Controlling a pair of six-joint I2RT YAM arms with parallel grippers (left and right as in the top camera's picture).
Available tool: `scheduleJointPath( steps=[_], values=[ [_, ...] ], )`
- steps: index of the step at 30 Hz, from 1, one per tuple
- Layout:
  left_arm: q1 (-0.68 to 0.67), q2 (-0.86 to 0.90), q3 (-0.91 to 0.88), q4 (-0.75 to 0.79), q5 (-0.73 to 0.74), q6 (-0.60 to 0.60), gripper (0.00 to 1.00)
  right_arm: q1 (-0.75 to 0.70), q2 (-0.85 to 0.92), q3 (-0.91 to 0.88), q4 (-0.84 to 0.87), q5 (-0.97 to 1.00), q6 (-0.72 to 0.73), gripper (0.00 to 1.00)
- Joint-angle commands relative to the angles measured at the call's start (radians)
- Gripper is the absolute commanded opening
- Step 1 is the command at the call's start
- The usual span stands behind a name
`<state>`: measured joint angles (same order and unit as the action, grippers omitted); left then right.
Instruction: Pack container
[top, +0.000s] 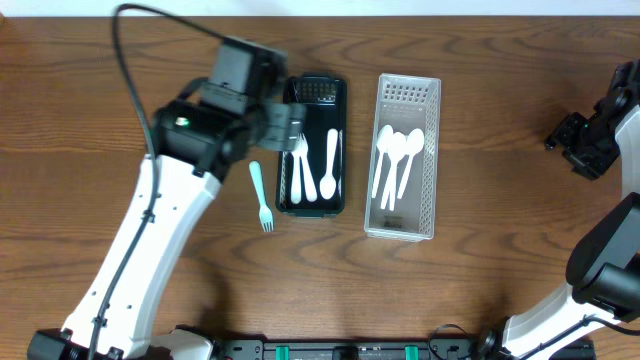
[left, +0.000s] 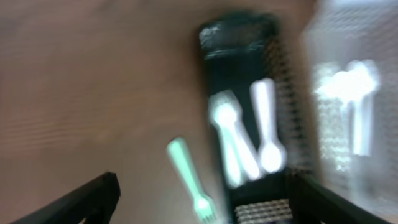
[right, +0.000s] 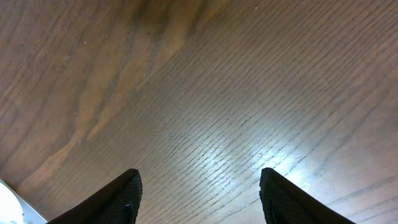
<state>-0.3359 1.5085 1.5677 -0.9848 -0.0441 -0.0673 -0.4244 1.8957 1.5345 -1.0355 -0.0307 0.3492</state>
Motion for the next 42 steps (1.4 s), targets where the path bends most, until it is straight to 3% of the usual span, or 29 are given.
scheduleJointPath(
  steps=[1, 3, 6, 16, 21, 29, 36, 42],
  values=[
    [0.107, 0.096, -0.117, -0.019, -0.068, -0.162, 0.93, 0.0, 0.005, -0.005, 0.0, -0.003, 0.013, 0.64],
    [0.164, 0.135, -0.178, 0.019, 0.031, -0.223, 0.93, 0.0, 0.005, -0.005, -0.001, -0.003, 0.013, 0.64],
    [0.203, 0.21, -0.24, 0.082, 0.18, -0.223, 0.93, 0.0, 0.005, -0.005, 0.0, -0.004, 0.013, 0.65],
    [0.194, 0.43, -0.251, 0.085, 0.238, -0.294, 0.93, 0.0, 0.005, -0.005, -0.007, -0.004, 0.013, 0.65],
    [0.188, 0.48, -0.251, 0.072, 0.246, -0.328, 0.87, 0.0, 0.005, -0.005, -0.008, -0.004, 0.013, 0.65],
    [0.176, 0.512, -0.251, 0.066, 0.245, -0.331, 0.58, 0.0, 0.005, -0.005, -0.007, -0.003, 0.013, 0.64],
    [0.175, 0.512, -0.255, 0.058, 0.235, -0.331, 0.47, 0.0, 0.005, -0.005, -0.007, -0.004, 0.013, 0.64],
    [0.175, 0.512, -0.255, 0.059, 0.227, -0.331, 0.15, 0.0, 0.005, -0.005, -0.008, -0.004, 0.013, 0.64]
  ],
)
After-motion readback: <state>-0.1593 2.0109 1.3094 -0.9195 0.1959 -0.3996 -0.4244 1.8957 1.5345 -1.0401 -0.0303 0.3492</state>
